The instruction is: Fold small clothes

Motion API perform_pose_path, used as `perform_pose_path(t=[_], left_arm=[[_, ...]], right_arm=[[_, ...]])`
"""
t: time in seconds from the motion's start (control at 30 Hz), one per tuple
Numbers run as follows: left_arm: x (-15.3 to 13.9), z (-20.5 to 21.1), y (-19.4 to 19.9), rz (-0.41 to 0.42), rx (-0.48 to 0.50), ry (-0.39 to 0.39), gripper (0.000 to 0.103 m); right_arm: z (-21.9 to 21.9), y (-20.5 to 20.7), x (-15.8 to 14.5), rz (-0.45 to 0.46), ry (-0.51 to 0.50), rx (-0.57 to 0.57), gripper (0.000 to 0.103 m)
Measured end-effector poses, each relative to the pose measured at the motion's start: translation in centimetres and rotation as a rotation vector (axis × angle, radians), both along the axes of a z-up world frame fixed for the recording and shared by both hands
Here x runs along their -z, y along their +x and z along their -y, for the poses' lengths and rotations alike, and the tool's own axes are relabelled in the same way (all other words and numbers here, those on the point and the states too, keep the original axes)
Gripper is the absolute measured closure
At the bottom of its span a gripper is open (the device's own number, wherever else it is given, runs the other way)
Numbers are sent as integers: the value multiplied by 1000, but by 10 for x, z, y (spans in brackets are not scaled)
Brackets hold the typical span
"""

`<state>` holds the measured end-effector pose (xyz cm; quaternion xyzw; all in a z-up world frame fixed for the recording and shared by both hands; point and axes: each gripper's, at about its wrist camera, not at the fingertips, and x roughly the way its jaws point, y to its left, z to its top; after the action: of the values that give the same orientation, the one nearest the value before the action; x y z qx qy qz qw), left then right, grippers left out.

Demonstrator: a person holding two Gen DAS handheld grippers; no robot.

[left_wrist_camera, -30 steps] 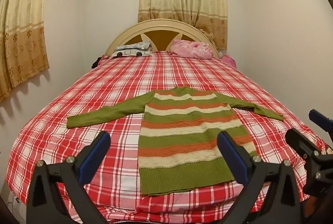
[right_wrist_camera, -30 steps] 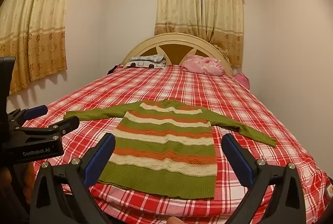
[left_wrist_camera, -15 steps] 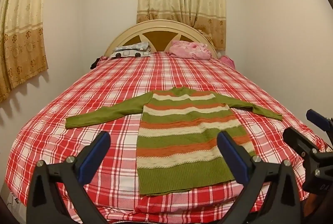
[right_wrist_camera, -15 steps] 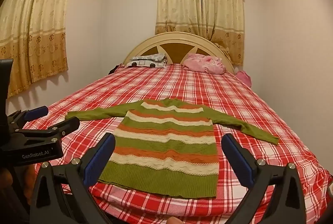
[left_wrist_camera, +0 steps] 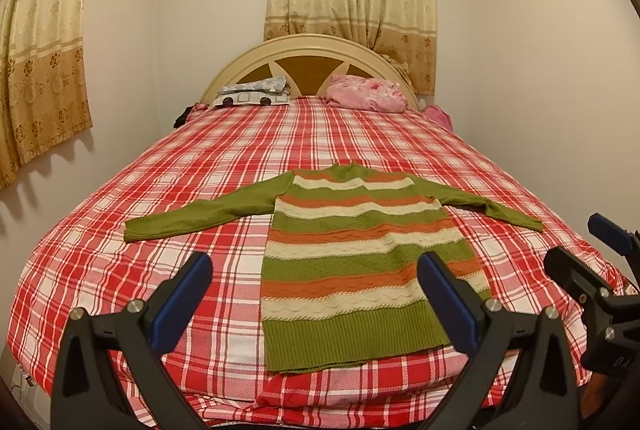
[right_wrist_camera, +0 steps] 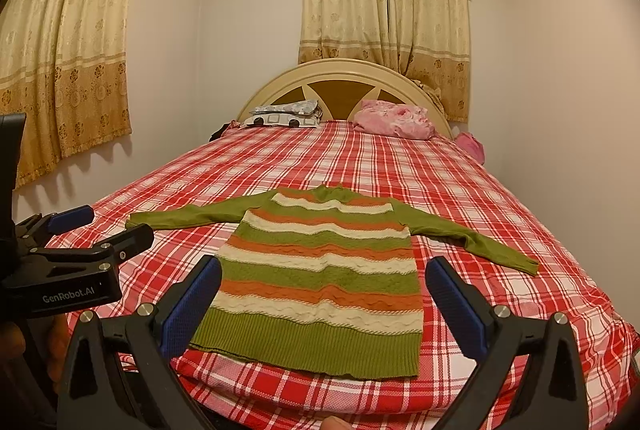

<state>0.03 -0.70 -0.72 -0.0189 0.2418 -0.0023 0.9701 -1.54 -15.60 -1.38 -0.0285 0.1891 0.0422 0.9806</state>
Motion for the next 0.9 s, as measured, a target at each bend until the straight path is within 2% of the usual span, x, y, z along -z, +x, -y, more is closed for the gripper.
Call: perform_pose_path(t=[0.9], left_arm=[[-1, -2, 0, -4, -3, -16, 0]], right_arm=[[-4, 0, 5, -6, 2, -9, 1]])
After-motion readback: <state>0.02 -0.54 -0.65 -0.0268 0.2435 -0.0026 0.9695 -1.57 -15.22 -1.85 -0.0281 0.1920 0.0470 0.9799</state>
